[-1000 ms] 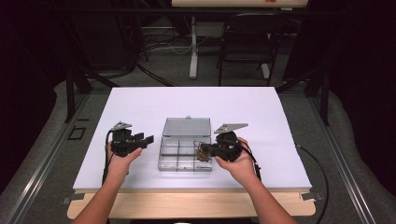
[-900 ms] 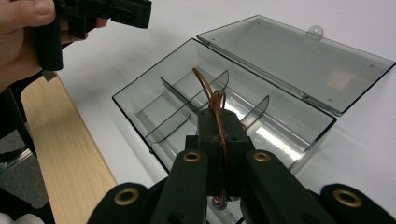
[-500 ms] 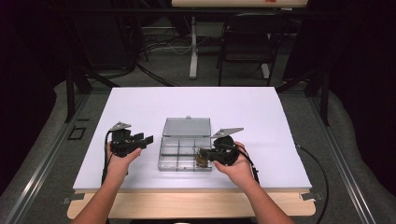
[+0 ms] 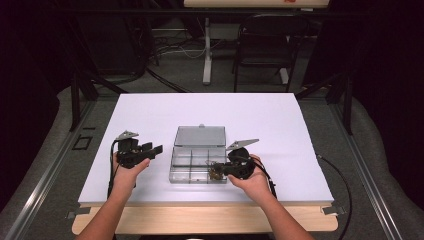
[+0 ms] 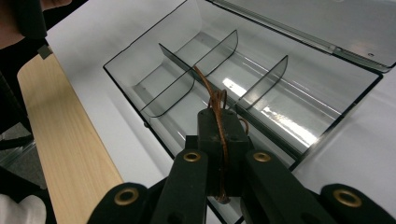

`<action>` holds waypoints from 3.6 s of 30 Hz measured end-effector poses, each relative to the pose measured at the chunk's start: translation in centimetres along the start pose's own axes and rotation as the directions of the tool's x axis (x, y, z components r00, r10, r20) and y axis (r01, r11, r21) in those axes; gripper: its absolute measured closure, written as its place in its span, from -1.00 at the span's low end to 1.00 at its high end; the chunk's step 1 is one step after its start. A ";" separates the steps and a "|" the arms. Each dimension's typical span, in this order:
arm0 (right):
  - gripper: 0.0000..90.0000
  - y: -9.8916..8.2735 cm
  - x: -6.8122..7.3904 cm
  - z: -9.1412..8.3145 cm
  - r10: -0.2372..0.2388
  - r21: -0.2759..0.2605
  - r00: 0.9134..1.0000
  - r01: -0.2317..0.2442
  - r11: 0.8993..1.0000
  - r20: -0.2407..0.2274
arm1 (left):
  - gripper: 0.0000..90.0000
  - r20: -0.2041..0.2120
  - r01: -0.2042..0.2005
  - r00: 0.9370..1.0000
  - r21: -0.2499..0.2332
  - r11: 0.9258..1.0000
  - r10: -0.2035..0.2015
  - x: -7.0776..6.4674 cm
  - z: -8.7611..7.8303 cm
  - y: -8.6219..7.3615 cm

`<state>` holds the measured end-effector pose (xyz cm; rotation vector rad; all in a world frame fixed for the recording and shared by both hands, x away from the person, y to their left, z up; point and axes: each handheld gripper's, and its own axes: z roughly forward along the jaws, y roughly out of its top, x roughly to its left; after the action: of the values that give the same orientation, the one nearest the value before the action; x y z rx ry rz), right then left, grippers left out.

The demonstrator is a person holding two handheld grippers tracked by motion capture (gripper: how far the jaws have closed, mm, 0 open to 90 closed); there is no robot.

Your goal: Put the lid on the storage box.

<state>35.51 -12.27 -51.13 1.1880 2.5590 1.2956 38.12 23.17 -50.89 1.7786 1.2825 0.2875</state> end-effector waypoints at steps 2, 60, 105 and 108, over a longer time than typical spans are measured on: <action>1.00 -0.1 -0.3 0.1 0.012 -0.001 1.000 -0.012 1.000 0.007 | 0.05 -0.001 0.006 1.000 0.000 1.000 -0.006 0.0 0.0 0.0; 0.86 -0.9 -0.9 2.4 0.000 0.075 0.998 -0.004 0.997 0.060 | 0.06 -0.015 0.036 0.999 0.003 0.999 -0.036 1.2 -0.1 -0.2; 0.58 -0.3 1.3 0.3 -0.003 -0.002 0.997 0.003 1.000 -0.076 | 0.07 -0.019 0.033 0.999 -0.004 0.999 -0.033 1.2 -0.2 -0.2; 0.56 -0.2 1.4 0.0 0.005 -0.024 0.997 -0.007 1.000 -0.077 | 0.07 -0.018 0.033 0.999 -0.005 0.999 -0.034 1.2 -0.2 -0.2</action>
<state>34.43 -11.46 -50.86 1.1649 2.5864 1.3961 38.40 24.34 -51.23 1.7529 1.3221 0.2876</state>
